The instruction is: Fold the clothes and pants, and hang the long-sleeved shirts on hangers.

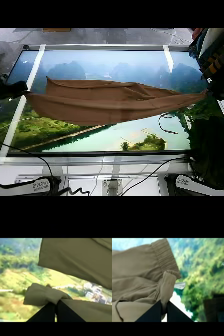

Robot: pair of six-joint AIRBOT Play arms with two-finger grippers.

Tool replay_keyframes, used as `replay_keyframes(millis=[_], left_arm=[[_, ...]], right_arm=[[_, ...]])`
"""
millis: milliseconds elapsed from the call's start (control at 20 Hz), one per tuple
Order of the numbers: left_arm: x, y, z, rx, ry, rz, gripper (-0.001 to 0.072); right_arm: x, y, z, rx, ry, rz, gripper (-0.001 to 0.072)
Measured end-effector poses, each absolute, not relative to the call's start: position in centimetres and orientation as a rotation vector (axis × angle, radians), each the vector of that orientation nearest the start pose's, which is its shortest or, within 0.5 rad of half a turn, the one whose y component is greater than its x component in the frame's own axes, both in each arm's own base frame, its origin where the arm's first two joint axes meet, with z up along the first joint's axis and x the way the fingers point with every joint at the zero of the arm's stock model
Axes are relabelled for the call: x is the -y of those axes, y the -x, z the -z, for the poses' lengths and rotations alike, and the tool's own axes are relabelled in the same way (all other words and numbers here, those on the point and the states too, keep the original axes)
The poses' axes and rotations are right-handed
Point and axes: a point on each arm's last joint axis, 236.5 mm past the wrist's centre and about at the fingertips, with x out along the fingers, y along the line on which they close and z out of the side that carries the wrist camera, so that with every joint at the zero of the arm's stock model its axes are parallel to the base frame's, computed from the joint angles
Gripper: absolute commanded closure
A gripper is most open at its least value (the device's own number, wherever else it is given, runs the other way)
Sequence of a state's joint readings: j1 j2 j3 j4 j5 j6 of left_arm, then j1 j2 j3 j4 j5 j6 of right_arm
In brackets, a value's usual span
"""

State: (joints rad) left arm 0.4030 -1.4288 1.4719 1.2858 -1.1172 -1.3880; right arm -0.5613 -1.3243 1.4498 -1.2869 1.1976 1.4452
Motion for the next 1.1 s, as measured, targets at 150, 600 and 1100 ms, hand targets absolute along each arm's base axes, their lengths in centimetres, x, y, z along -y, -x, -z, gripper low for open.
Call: replay_keyframes(millis=[150,600,1100], left_arm=[[-12.0,-47.6,-4.5,-1.012,0.319,-0.083,0.0569],[-9.1,-47.4,0.8,-1.157,0.399,-0.052,0.0139],[-6.6,-38.5,8.2,-1.5,0.574,-0.126,0.0171]], right_arm=[[19.0,-41.4,-9.2,-0.963,-0.432,0.286,0.0684],[19.7,-42.5,-5.5,-1.015,-0.479,0.299,0.0684],[19.7,-42.6,-5.1,-1.021,-0.486,0.299,0.0684]])
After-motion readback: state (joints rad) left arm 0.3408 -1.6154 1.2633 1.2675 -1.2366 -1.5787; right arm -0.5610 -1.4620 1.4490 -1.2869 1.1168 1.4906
